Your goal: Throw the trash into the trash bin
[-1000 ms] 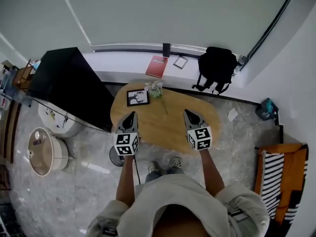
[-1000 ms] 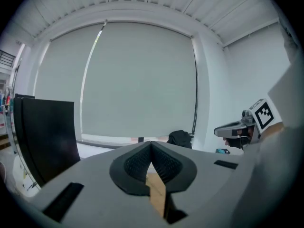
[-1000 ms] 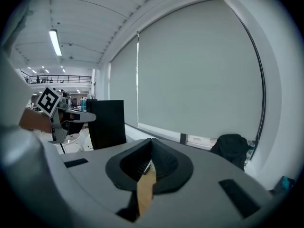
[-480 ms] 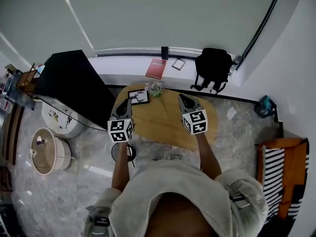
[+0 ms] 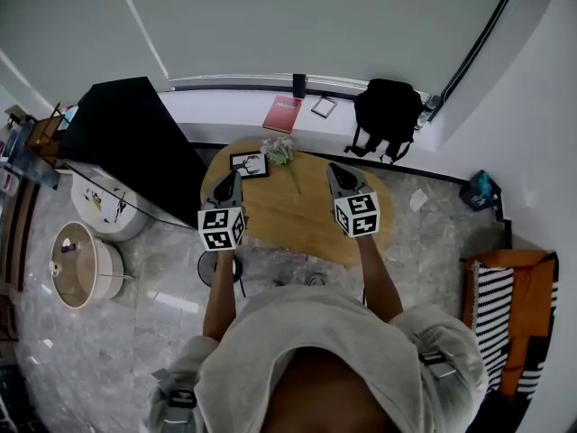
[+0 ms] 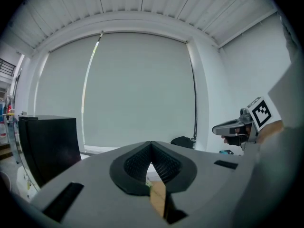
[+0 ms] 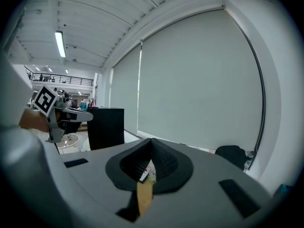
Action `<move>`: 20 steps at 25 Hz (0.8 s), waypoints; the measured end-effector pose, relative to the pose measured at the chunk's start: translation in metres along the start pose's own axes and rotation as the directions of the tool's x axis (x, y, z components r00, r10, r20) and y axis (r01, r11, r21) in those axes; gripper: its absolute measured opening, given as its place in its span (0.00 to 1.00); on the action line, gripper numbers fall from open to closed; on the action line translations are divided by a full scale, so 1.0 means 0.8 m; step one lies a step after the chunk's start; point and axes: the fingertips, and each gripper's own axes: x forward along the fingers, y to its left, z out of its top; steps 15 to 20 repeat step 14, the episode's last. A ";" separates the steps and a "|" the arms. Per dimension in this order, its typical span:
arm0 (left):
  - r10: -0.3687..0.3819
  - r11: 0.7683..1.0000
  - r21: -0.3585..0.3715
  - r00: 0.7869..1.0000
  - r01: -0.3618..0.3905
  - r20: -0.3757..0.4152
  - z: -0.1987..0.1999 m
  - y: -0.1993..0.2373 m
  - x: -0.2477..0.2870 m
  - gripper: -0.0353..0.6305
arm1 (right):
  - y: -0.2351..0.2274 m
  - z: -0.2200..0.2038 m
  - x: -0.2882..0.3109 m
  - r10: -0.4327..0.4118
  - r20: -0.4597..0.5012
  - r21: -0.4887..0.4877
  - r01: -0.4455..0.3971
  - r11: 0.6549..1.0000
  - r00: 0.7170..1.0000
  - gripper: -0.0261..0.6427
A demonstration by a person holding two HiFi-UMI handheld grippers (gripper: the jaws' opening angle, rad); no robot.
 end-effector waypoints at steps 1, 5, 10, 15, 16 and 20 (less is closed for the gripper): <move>-0.001 1.000 0.001 1.000 0.001 0.001 0.000 -0.001 0.000 0.08 | 0.000 -0.002 -0.001 0.000 -0.003 0.001 0.000 1.000 1.000 0.08; -0.003 1.000 0.003 1.000 0.003 0.006 0.002 -0.004 -0.002 0.08 | -0.002 -0.005 -0.003 0.003 -0.009 0.003 -0.003 1.000 1.000 0.08; -0.003 1.000 0.007 1.000 0.003 0.008 0.003 -0.006 -0.001 0.08 | -0.002 -0.007 -0.003 0.010 -0.018 -0.005 -0.010 1.000 1.000 0.08; -0.002 1.000 0.009 1.000 0.002 0.012 0.003 -0.008 -0.002 0.08 | 0.001 -0.009 -0.001 0.016 -0.022 -0.009 -0.017 1.000 1.000 0.08; -0.002 1.000 0.009 1.000 0.002 0.012 0.003 -0.008 -0.002 0.08 | 0.001 -0.009 -0.001 0.016 -0.022 -0.009 -0.017 1.000 1.000 0.08; -0.002 1.000 0.009 1.000 0.002 0.012 0.003 -0.008 -0.002 0.08 | 0.001 -0.009 -0.001 0.016 -0.022 -0.009 -0.017 1.000 1.000 0.08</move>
